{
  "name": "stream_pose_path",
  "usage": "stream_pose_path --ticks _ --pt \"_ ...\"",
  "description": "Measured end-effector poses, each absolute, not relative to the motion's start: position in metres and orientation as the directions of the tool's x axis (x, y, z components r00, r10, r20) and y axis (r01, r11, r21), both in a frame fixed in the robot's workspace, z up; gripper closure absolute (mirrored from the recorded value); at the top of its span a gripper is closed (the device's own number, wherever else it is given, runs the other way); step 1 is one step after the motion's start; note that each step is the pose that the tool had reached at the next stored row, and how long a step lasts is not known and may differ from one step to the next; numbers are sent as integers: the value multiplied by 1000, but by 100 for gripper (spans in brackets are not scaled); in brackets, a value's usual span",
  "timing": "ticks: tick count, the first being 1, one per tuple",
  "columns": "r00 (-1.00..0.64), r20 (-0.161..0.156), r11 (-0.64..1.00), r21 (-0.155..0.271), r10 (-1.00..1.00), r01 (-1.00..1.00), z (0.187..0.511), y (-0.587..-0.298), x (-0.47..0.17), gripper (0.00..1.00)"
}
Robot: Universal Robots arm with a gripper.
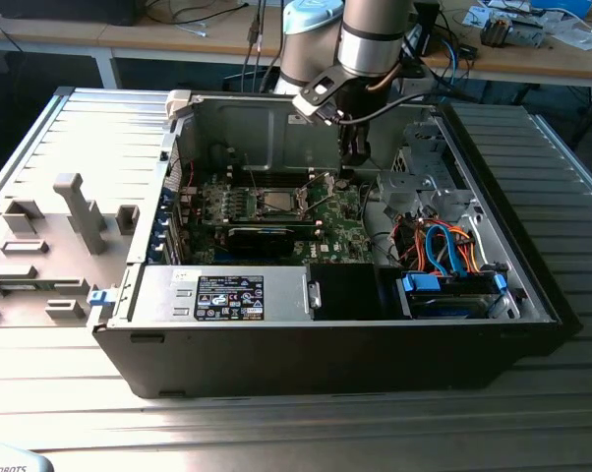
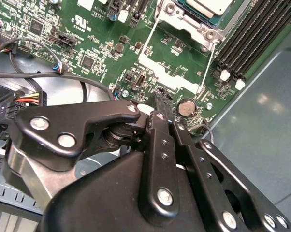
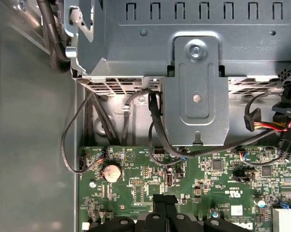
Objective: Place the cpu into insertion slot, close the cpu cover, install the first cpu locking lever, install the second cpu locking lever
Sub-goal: 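Close the cpu cover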
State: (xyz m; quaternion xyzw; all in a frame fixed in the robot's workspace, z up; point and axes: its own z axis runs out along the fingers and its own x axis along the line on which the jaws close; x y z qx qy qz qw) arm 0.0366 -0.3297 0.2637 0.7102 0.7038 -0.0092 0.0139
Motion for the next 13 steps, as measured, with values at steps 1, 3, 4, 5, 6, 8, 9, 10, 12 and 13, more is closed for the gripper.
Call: stream_pose_path --ticks 1,3,4,5,6,8,9,10,12,13 --pt "9 -32 -9 7 999 1000 263 -330 37 89" --pt "9 -32 -9 7 999 1000 262 -330 37 89" --pt "9 -32 -9 7 999 1000 262 -330 37 89" --pt "9 -32 -9 7 999 1000 261 -330 38 89" --pt "9 -33 -9 7 999 1000 261 -330 38 89" --pt "9 -32 -9 7 999 1000 259 -330 38 89" --pt "9 -32 -9 7 999 1000 259 -330 38 89" --pt "9 -32 -9 7 999 1000 258 -330 38 89" --pt "9 -32 -9 7 999 1000 257 -330 38 89" --pt "9 -32 -9 7 999 1000 256 -330 38 89"
